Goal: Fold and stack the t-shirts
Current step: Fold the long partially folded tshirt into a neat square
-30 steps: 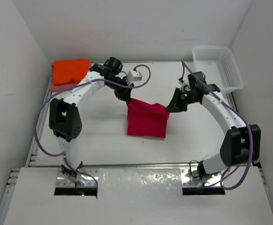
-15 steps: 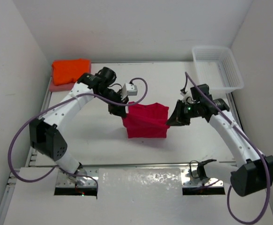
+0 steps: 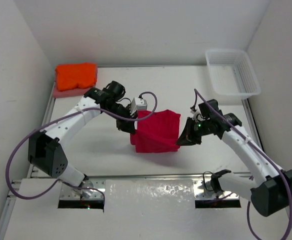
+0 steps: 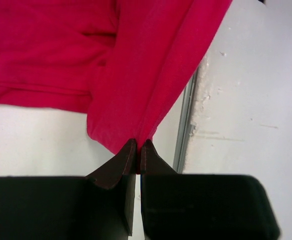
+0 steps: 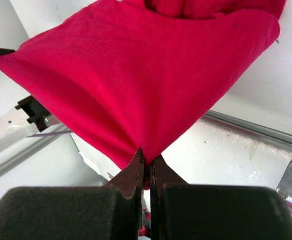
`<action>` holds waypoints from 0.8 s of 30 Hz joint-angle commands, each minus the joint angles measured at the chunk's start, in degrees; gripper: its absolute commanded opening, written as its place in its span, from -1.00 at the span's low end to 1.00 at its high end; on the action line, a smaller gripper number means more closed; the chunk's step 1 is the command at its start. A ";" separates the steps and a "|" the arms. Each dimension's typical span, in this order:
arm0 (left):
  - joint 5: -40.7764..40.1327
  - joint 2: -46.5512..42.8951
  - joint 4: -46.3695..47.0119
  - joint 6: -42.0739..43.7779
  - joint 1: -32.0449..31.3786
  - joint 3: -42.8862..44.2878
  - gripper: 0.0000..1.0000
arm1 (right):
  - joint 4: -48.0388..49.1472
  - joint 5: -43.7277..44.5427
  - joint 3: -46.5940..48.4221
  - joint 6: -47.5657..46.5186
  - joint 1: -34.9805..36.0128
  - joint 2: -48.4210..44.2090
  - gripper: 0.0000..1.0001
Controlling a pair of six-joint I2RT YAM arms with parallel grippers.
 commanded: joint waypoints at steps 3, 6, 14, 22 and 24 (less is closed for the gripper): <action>0.05 3.73 4.18 0.96 1.71 0.53 -1.00 | 2.22 -1.11 -0.03 -0.70 -2.55 3.37 -1.00; 0.14 6.98 5.50 1.32 3.81 0.61 -1.00 | 4.42 -2.26 -0.21 -2.37 -5.46 6.71 -1.00; -4.34 14.72 17.18 -4.56 5.75 8.41 -1.00 | 11.53 -1.91 9.62 -5.36 -8.27 22.86 -1.00; -8.82 22.90 26.15 -10.37 6.54 13.44 -1.00 | 15.41 0.02 19.55 -4.93 -13.01 33.60 -1.00; -9.71 24.57 27.03 -11.51 6.72 14.23 -1.00 | 17.17 -0.24 20.44 -3.96 -13.37 35.45 -1.00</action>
